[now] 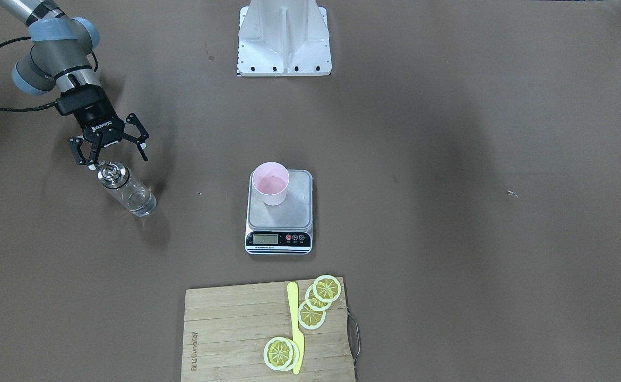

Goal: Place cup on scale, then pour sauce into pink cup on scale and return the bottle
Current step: 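Open the right gripper and release the sauce dispenser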

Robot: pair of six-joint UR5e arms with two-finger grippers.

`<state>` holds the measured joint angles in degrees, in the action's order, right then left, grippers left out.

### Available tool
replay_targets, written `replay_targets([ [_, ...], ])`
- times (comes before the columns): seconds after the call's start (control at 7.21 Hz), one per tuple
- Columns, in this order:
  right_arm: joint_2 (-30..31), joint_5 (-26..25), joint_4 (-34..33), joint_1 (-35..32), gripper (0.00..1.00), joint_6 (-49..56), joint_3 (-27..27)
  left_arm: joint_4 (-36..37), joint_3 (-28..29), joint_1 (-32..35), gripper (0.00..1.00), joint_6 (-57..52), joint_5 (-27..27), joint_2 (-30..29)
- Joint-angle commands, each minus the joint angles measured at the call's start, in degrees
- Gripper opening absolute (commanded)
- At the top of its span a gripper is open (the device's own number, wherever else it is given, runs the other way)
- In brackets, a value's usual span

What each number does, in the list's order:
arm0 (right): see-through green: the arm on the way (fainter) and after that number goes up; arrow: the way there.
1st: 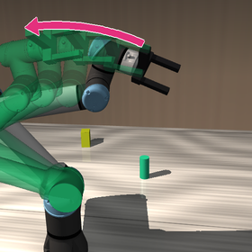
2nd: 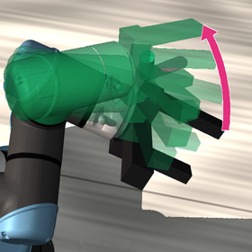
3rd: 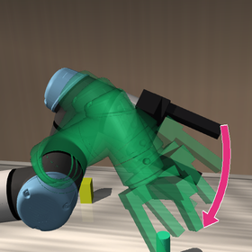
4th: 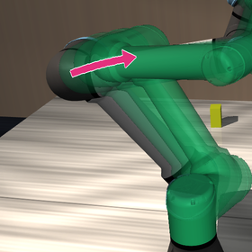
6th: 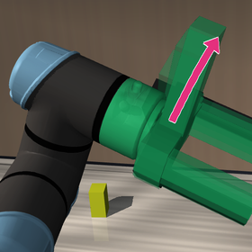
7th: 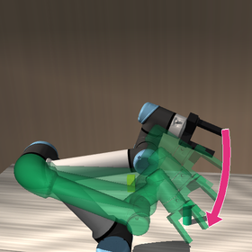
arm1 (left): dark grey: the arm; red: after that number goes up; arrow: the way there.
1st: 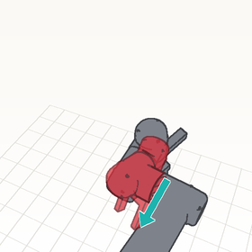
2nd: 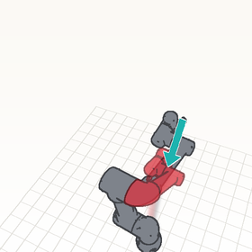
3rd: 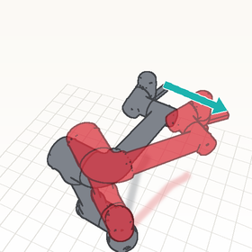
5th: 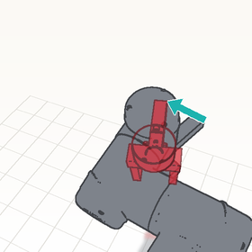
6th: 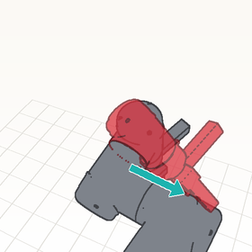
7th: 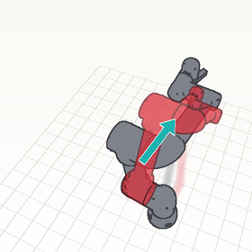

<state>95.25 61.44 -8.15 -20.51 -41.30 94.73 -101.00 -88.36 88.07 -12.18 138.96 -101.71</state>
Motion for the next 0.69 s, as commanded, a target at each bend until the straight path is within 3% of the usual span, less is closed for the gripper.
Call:
replay_targets([
  [0.0,3.43,0.43,0.07,0.47,0.99,-0.01,1.51,0.36,0.03,0.0,0.98,-0.04,0.0,-0.5],
  [0.55,10.11,0.69,0.07,1.27,0.99,0.08,5.37,0.01,1.0,0.0,0.98,0.05,0.0,-0.68],
])
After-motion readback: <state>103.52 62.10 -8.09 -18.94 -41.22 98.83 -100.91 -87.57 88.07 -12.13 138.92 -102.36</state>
